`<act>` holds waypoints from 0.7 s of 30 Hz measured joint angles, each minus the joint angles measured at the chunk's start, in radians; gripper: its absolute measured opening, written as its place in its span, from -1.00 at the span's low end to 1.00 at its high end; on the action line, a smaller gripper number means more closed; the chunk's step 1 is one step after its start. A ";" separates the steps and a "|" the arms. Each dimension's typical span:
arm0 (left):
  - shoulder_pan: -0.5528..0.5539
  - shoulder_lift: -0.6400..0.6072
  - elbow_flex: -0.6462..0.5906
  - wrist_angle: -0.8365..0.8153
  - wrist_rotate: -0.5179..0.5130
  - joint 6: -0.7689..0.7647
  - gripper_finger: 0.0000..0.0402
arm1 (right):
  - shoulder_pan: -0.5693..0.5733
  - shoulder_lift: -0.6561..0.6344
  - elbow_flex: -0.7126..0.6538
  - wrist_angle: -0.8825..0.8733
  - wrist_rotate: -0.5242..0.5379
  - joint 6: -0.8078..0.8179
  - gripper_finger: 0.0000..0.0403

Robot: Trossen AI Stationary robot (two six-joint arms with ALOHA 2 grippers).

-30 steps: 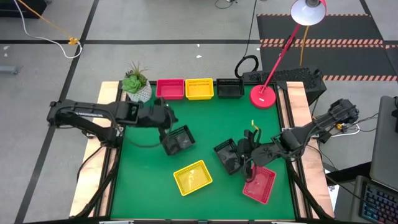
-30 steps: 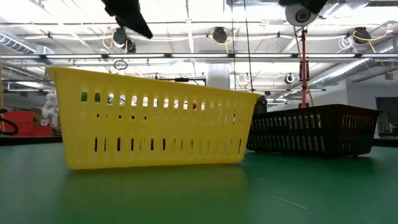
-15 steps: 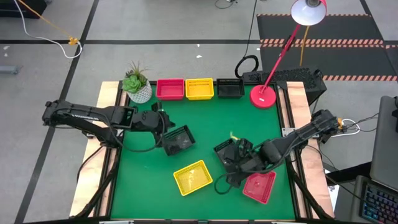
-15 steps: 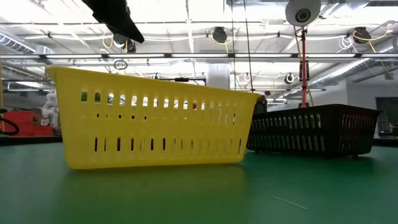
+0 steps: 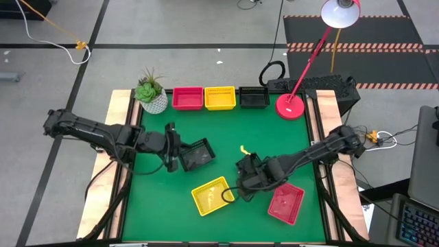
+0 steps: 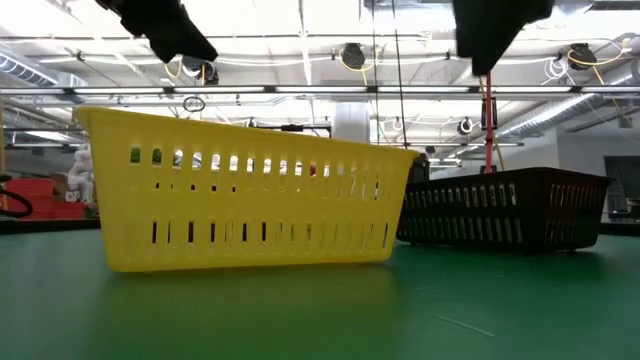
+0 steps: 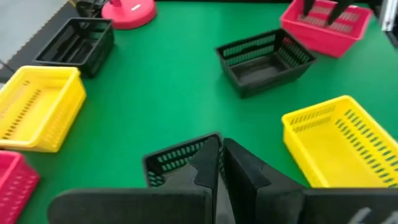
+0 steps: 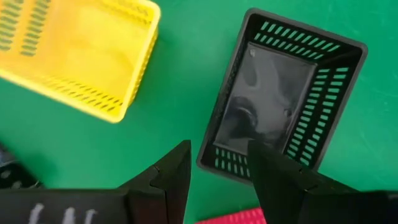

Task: Stack baskets by color
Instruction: Stack the bottom right black basket on the top black basket

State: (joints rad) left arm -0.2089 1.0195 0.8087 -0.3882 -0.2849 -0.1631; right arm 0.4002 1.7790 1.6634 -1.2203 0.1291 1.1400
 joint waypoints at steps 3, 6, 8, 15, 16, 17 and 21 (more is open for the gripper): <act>-0.012 0.000 -0.009 0.032 0.000 -0.015 -0.88 | -0.017 0.025 0.000 0.007 0.000 0.007 -0.25; -0.023 0.001 -0.013 0.051 0.000 -0.026 -0.88 | -0.028 0.051 0.000 0.019 0.000 0.008 -0.25; -0.029 0.001 -0.013 0.053 -0.001 -0.034 -0.88 | -0.033 0.067 0.000 0.025 0.000 0.008 -0.25; -0.035 0.001 -0.013 0.058 -0.004 -0.042 -0.88 | -0.044 0.133 0.000 0.044 0.000 0.007 -0.25; -0.035 0.001 -0.013 0.062 -0.004 -0.042 -0.88 | -0.045 0.144 0.000 0.044 0.000 0.004 -0.25; -0.035 0.001 -0.013 0.065 -0.004 -0.042 -0.88 | -0.045 0.153 0.000 0.044 0.000 0.003 -0.25; -0.035 0.001 -0.013 0.080 -0.004 -0.042 -0.88 | -0.048 0.185 0.000 0.043 -0.001 -0.001 -0.25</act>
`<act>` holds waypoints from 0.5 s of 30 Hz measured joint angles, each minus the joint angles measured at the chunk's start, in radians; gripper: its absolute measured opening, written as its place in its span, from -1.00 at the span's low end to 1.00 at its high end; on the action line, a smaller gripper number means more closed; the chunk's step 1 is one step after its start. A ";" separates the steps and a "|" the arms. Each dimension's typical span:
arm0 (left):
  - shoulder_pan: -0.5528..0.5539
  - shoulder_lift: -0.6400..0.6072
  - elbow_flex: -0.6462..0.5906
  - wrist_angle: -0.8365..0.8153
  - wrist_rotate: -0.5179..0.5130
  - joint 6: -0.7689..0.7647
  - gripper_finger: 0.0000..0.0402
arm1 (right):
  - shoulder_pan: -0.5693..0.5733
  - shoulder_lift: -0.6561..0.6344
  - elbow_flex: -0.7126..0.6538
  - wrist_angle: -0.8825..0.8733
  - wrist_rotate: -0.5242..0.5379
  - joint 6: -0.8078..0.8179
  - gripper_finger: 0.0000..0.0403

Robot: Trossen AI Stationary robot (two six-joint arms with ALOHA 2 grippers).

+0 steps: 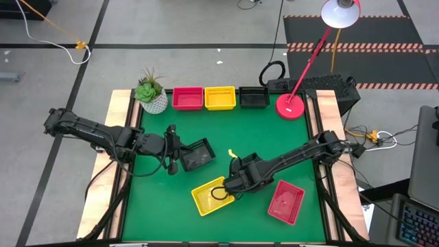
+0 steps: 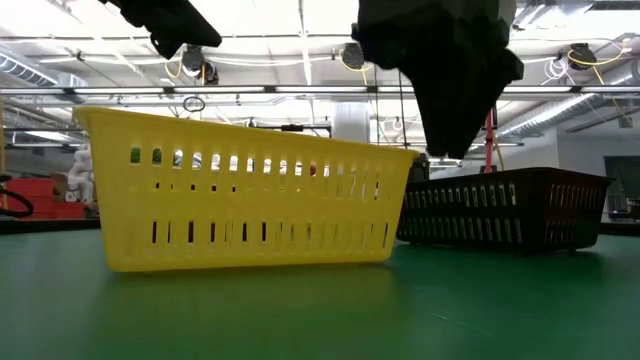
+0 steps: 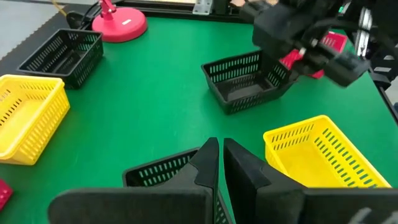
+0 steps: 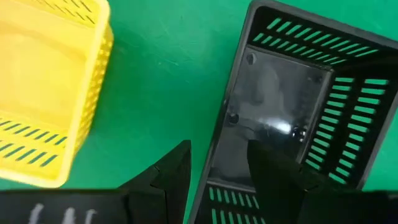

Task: Stack baskets by color
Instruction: Stack the bottom right black basket on the top black basket

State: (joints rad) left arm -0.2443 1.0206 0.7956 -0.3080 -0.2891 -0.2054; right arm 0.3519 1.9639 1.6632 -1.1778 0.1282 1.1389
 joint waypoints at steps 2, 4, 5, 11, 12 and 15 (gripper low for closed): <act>0.000 0.000 0.000 0.004 0.000 0.000 -0.88 | 0.000 0.012 0.000 0.000 0.001 0.000 -0.25; -0.004 0.000 0.000 0.006 0.000 0.004 -0.88 | 0.001 0.018 -0.001 -0.001 0.001 -0.001 -0.25; -0.007 0.000 0.000 0.008 0.000 0.007 -0.88 | 0.001 0.021 -0.001 0.000 0.001 -0.001 -0.25; -0.020 0.000 0.000 0.023 0.000 0.016 -0.88 | 0.001 0.028 -0.025 0.015 0.007 0.001 -0.26; -0.020 0.000 0.000 0.023 0.000 0.017 -0.88 | 0.000 0.027 -0.037 0.025 0.004 0.001 -0.26; -0.020 0.000 0.000 0.022 0.000 0.017 -0.88 | -0.002 0.029 -0.065 0.045 -0.002 0.001 -0.31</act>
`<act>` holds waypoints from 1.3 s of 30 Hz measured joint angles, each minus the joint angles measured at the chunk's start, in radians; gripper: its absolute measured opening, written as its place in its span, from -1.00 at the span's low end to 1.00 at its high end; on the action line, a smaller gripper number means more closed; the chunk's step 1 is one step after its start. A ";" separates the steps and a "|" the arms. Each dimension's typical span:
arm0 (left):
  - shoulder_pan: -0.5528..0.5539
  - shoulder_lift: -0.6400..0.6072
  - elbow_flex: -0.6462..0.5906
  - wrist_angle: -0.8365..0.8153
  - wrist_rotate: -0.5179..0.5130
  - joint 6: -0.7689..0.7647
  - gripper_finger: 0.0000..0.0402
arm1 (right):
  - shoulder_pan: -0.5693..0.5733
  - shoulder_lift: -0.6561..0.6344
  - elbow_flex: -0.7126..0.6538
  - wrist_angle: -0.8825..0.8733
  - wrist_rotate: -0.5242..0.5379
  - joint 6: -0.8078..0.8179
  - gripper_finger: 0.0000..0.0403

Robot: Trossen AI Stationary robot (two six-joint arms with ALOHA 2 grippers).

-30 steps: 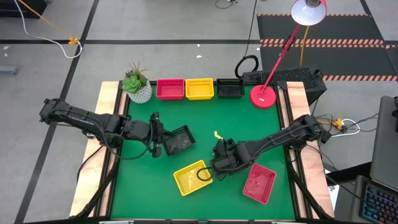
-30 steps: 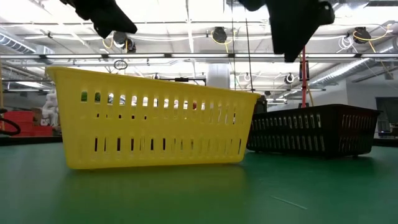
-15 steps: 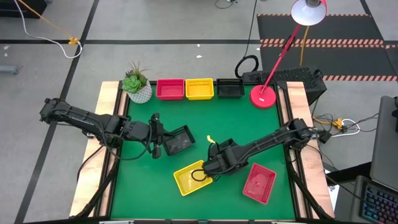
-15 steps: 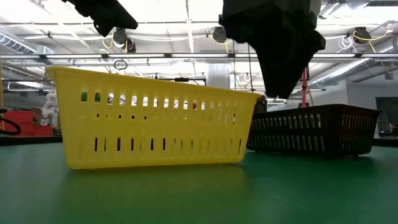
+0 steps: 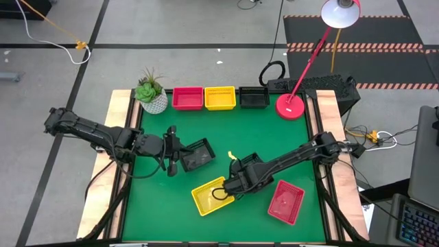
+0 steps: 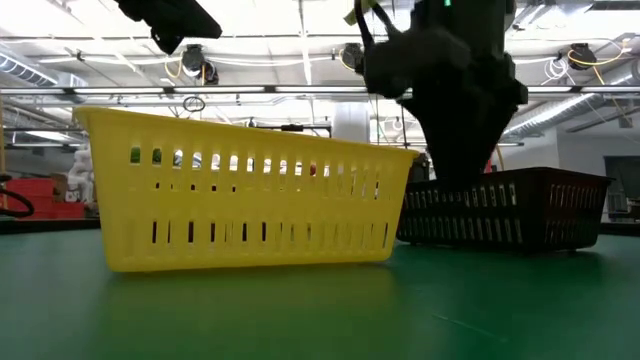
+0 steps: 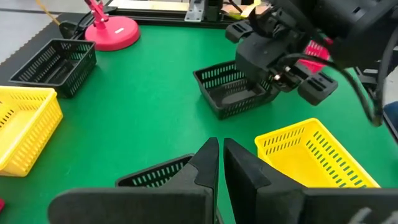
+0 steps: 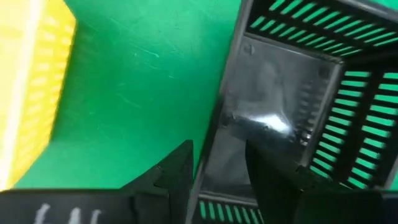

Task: Stack baskets by color
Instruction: Stack the bottom right black basket on the top black basket

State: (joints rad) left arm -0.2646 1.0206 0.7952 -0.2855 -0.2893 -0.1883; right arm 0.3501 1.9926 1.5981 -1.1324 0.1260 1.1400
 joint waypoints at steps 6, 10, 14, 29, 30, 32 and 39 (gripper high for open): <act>0.000 0.000 0.000 0.000 0.000 0.002 -0.88 | 0.000 -0.001 -0.016 0.015 0.000 -0.006 -0.44; 0.000 0.000 0.000 0.000 0.000 0.002 -0.88 | 0.000 -0.001 -0.016 0.014 0.000 -0.028 -0.55; 0.000 0.000 0.000 0.000 0.000 0.002 -0.88 | 0.000 -0.002 -0.016 0.014 0.002 -0.040 -0.67; 0.000 0.000 0.000 -0.001 0.000 0.002 -0.88 | 0.000 -0.002 -0.016 0.014 0.000 -0.066 -0.97; 0.000 0.000 0.000 -0.001 0.000 0.002 -0.88 | 0.000 -0.002 -0.016 0.014 -0.001 -0.077 -0.96; 0.000 0.000 0.000 -0.001 0.000 0.001 -0.88 | 0.000 -0.004 -0.016 0.014 -0.013 -0.100 -0.96; 0.000 0.000 0.000 -0.001 0.000 0.001 -0.88 | 0.001 -0.008 -0.016 0.015 -0.030 -0.184 -0.96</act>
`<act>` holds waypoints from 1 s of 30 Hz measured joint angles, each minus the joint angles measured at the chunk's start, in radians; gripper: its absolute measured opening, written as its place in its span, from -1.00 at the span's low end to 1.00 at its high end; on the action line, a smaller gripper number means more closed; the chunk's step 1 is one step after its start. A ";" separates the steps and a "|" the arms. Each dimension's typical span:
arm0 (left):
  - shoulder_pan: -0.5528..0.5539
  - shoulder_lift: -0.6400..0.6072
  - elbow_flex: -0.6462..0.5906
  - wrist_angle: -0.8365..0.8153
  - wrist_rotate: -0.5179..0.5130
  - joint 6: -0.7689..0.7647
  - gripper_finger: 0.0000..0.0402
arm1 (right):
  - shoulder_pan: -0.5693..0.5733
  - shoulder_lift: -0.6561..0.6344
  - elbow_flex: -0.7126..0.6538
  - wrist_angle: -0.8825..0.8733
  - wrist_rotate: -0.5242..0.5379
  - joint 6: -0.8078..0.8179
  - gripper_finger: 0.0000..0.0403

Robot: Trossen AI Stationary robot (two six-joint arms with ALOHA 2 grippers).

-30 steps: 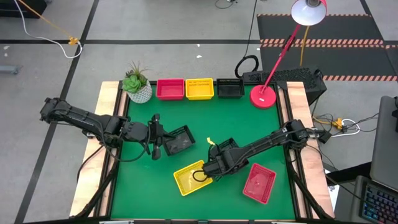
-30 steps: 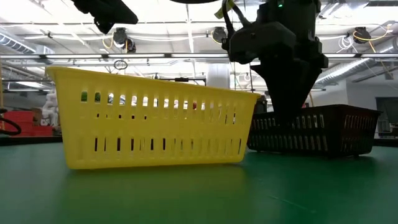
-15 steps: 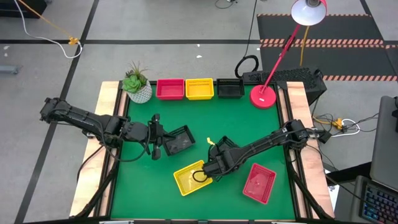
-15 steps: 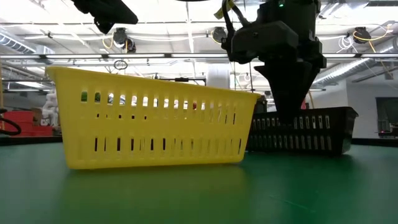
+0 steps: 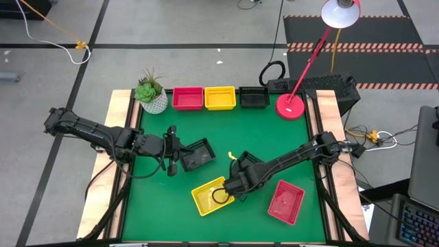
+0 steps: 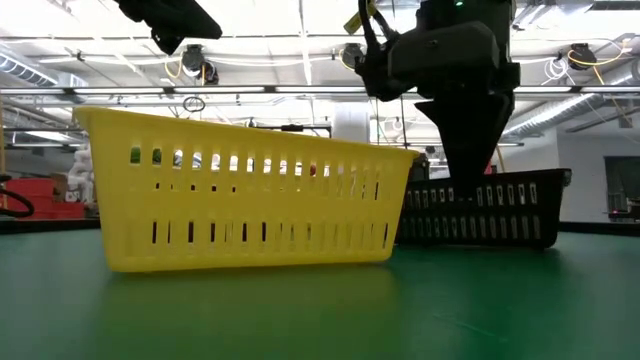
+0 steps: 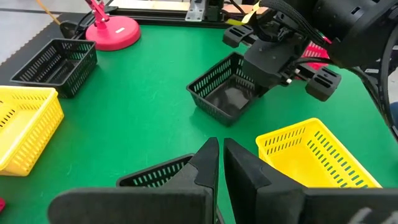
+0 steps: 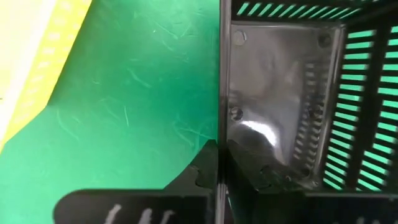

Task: Stack baskets by color
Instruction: Stack the bottom right black basket on the top black basket

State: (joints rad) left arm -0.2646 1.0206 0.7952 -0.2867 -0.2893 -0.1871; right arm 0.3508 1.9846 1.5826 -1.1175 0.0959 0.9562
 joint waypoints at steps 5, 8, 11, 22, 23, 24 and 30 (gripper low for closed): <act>0.000 0.000 0.000 0.000 0.000 0.000 -0.88 | -0.002 -0.015 0.006 -0.002 0.003 -0.052 -0.96; 0.000 0.000 0.000 -0.001 0.000 0.000 -0.88 | -0.004 -0.040 0.008 -0.005 0.006 -0.082 -0.96; 0.000 0.000 0.000 -0.001 0.000 0.002 -0.88 | -0.004 -0.066 0.008 -0.012 0.014 -0.119 -0.96; 0.002 0.000 0.000 0.000 0.000 0.052 -0.88 | -0.033 -0.183 0.008 -0.104 0.092 -0.324 -0.97; 0.003 0.000 0.000 0.000 0.000 0.059 -0.88 | -0.040 -0.196 0.008 -0.113 0.099 -0.348 -0.97; 0.004 0.000 0.000 0.000 0.000 0.066 -0.88 | -0.046 -0.206 0.009 -0.119 0.112 -0.373 -0.97; 0.019 0.000 0.000 0.000 -0.001 0.081 -0.88 | -0.085 -0.280 0.009 -0.144 0.145 -0.490 -0.97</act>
State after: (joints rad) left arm -0.2453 1.0210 0.7952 -0.2863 -0.2901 -0.1059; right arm 0.2653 1.7047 1.5917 -1.2612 0.2407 0.4660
